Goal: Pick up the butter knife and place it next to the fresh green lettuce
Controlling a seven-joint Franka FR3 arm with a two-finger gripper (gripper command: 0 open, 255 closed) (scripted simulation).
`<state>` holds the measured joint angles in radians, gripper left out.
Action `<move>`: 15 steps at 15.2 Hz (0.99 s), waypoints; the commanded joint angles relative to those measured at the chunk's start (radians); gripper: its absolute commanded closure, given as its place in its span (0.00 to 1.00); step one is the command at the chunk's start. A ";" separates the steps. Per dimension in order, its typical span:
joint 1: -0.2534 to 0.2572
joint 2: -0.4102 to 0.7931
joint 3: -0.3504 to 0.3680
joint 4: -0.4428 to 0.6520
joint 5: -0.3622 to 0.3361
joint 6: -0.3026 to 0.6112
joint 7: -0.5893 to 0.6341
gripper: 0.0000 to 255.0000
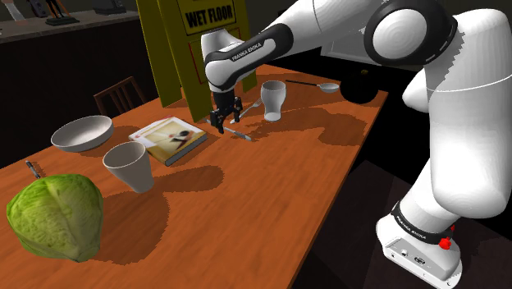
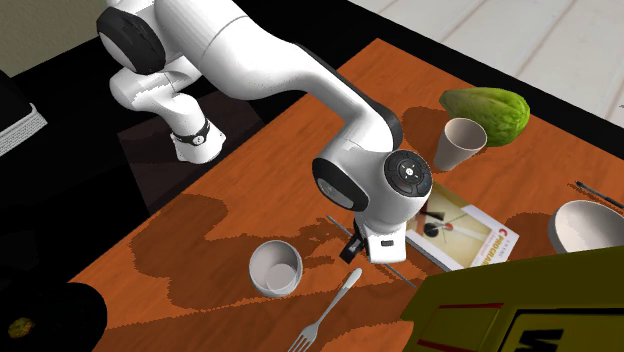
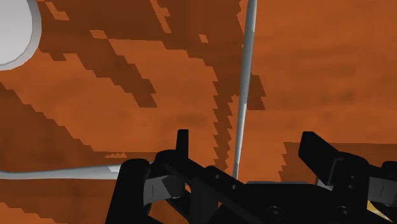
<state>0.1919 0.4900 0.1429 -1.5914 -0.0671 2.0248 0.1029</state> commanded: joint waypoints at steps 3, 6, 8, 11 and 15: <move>0.000 0.000 0.000 0.000 0.000 0.000 0.000 1.00; 0.000 0.000 0.000 0.000 0.000 0.000 0.000 1.00; 0.000 0.000 0.000 0.000 0.000 0.000 0.000 1.00; 0.000 0.000 0.000 0.000 0.000 0.000 0.000 1.00; -0.001 -0.015 0.001 0.018 0.003 -0.033 -0.002 1.00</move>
<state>0.1912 0.4782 0.1438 -1.5811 -0.0652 2.0030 0.1016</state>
